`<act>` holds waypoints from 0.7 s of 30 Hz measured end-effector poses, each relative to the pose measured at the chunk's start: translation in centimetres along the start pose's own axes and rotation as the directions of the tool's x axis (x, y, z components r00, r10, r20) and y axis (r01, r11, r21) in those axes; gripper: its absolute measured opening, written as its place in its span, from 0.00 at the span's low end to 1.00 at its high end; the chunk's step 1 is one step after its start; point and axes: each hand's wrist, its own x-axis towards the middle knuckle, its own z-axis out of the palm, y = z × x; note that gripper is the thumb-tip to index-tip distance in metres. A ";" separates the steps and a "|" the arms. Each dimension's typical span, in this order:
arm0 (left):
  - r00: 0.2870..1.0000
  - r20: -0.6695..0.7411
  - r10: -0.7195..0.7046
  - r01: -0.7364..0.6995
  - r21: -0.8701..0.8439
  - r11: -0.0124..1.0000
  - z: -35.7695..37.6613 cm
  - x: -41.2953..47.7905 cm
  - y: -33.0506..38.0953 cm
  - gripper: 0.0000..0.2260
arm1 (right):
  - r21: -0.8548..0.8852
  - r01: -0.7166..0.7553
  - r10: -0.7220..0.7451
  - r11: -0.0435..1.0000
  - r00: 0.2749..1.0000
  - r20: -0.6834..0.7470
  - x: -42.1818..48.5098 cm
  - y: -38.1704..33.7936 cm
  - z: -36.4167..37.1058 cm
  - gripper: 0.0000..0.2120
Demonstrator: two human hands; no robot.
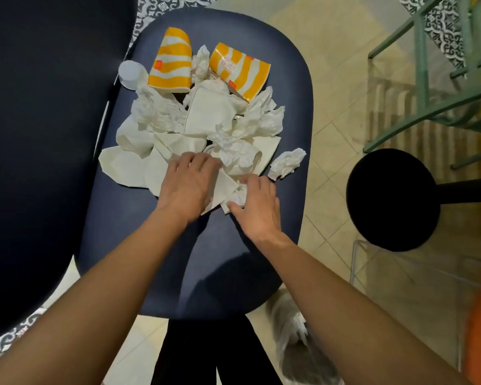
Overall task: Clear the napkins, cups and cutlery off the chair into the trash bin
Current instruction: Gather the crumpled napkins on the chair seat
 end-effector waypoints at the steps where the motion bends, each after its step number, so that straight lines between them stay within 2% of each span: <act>1: 1.000 -0.001 -0.005 0.005 -0.006 1.000 0.0 0.1 -0.1 0.27 | 0.001 0.001 -0.001 1.000 1.000 0.009 0.1 0.1 0.1 0.22; 7: 0.999 0.036 0.016 -0.016 -0.010 1.000 -0.4 0.1 -0.7 0.22 | 0.101 -0.011 0.001 0.995 0.994 0.106 0.3 0.0 0.3 0.21; 11: 0.992 0.116 0.047 -0.042 -0.048 0.998 -0.5 -0.4 -0.8 0.21 | 0.118 -0.014 -0.002 0.993 0.991 0.135 -0.1 0.1 0.3 0.16; 14: 0.994 0.106 0.034 -0.025 -0.090 0.996 -0.9 -0.6 -0.9 0.16 | 0.153 -0.037 0.026 0.988 0.997 0.069 -0.4 0.6 0.0 0.13; 17: 0.997 0.068 0.048 -0.036 -0.171 0.985 -1.3 -0.7 -1.3 0.11 | 0.250 -0.085 0.090 0.964 0.996 -0.010 -0.4 1.4 -1.0 0.14; 21: 0.996 0.033 0.080 -0.068 -0.265 0.962 -1.7 -0.7 -1.3 0.10 | 0.292 -0.074 0.123 0.953 0.980 -0.154 0.6 2.2 -2.6 0.12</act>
